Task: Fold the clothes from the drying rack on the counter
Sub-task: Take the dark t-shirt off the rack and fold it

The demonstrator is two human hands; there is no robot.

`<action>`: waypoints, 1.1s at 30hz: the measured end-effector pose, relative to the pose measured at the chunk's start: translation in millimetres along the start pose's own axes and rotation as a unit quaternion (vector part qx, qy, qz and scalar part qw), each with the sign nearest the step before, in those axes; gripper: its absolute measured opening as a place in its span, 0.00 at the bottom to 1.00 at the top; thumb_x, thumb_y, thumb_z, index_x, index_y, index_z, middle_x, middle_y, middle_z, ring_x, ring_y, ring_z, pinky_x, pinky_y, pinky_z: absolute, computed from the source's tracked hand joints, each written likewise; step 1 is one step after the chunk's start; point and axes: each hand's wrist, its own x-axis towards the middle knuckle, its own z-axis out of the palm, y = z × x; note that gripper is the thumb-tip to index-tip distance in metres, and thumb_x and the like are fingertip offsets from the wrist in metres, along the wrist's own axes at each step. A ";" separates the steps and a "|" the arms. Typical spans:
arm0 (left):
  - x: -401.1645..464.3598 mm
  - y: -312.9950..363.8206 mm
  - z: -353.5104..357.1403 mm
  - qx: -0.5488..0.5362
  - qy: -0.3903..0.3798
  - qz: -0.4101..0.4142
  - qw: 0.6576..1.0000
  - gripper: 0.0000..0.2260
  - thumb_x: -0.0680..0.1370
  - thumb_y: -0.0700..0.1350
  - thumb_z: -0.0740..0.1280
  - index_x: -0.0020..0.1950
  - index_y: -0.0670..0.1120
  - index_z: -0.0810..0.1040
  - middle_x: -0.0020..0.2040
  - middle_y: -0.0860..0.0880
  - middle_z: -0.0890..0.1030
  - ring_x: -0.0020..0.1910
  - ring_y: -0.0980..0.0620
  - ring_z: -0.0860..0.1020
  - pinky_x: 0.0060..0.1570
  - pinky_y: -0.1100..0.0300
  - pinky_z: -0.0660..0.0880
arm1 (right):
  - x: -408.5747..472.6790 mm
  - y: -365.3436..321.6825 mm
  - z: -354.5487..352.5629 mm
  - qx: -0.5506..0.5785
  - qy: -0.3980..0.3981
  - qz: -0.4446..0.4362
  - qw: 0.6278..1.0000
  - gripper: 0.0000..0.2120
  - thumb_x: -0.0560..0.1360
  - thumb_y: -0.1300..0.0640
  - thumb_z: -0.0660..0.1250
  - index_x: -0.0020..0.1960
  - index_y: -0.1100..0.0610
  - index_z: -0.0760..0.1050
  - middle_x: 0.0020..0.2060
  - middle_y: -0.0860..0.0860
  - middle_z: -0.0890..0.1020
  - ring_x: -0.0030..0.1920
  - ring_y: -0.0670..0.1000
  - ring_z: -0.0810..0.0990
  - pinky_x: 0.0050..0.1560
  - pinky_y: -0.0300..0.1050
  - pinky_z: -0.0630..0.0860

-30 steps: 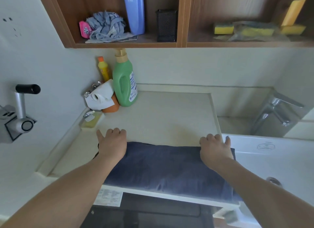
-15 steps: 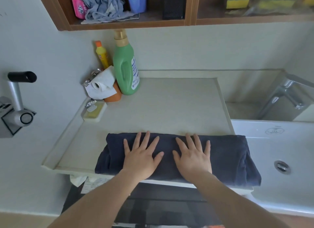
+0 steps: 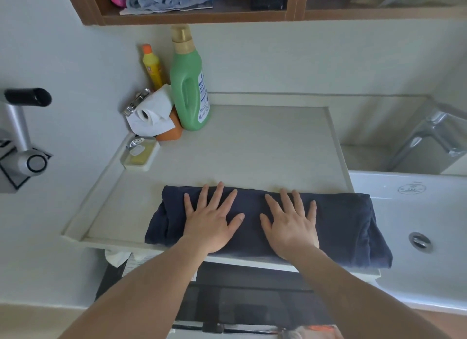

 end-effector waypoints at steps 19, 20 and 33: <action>11.4 161.4 -22.2 -0.012 -0.052 0.138 0.989 0.29 0.83 0.65 0.41 0.81 0.60 0.33 0.80 0.56 0.29 0.80 0.45 0.29 0.73 0.28 0.34 | -20.9 124.8 -23.6 0.033 0.003 0.121 0.992 0.32 0.80 0.31 0.39 0.82 0.41 0.48 0.83 0.46 0.47 0.82 0.52 0.38 0.79 0.64 0.44; 12.7 170.0 -15.8 -0.005 -0.064 0.140 0.988 0.29 0.82 0.66 0.40 0.81 0.61 0.34 0.80 0.56 0.29 0.80 0.44 0.30 0.72 0.27 0.34 | -20.9 126.0 -23.0 0.041 0.004 0.122 0.992 0.32 0.81 0.32 0.40 0.82 0.41 0.48 0.83 0.46 0.47 0.82 0.52 0.38 0.79 0.64 0.45; 22.2 179.3 -1.2 0.020 -0.101 0.121 0.987 0.32 0.81 0.68 0.40 0.80 0.61 0.32 0.79 0.56 0.27 0.79 0.44 0.29 0.73 0.28 0.35 | -28.0 136.1 -25.7 0.176 0.086 0.158 0.968 0.33 0.80 0.34 0.52 0.82 0.43 0.50 0.82 0.48 0.48 0.81 0.55 0.49 0.77 0.58 0.59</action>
